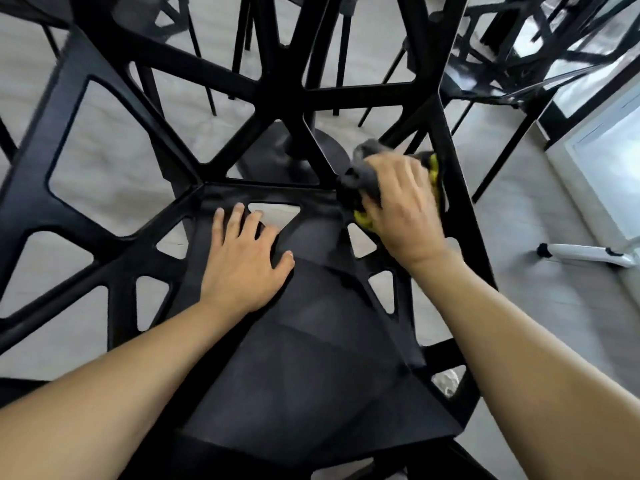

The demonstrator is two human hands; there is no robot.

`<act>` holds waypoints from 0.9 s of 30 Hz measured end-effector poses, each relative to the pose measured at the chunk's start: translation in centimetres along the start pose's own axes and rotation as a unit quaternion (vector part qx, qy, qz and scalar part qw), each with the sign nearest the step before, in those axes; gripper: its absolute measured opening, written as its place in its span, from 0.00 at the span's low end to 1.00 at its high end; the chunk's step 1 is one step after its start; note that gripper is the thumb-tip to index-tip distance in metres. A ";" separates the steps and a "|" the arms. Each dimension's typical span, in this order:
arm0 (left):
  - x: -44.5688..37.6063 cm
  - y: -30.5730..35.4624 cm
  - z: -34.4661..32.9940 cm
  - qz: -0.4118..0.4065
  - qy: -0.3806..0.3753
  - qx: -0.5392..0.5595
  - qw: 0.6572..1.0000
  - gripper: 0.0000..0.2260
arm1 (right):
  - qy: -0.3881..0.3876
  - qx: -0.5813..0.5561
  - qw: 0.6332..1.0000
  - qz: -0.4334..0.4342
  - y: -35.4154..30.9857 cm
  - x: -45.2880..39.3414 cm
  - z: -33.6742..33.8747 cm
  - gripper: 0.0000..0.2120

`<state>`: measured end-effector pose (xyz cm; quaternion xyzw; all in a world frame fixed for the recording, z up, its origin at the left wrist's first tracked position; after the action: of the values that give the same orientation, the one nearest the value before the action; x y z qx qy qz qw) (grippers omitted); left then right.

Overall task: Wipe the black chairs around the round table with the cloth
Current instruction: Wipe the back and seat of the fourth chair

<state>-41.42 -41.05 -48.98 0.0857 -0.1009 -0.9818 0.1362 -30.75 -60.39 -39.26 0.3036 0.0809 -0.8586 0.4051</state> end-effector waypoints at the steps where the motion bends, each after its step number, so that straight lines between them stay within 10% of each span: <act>1: 0.0 0.1 0.1 -0.001 -0.001 -0.001 1.000 0.27 | -0.066 -0.013 0.998 0.010 -1.3 0.6 -2.2 0.15; 6: -0.1 0.2 0.1 0.003 -0.007 -0.006 1.000 0.29 | -0.208 -0.015 0.972 -0.108 -5.8 0.1 -7.3 0.18; 11: 0.0 0.3 0.2 0.005 -0.011 -0.004 1.000 0.28 | -0.270 -0.014 0.963 -0.004 -3.7 -0.8 -7.0 0.25; 27: 0.0 0.4 -0.1 0.003 -0.010 -0.002 1.000 0.27 | -0.182 0.214 0.959 -0.038 -3.1 -2.7 -7.6 0.07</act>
<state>-41.31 -41.41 -49.00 0.0757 -0.1001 -0.9825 0.1379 -28.26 -53.68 -44.08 0.2184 -0.1686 -0.9113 0.3057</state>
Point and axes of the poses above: each hand's wrist, its own x-axis away from the middle knuckle, its own z-axis out of the back of the hand, y = z × x, the point moved 4 cm from there along -x, towards the middle knuckle, and after that the axes turned 6 degrees about z, right-handed, at the moved point
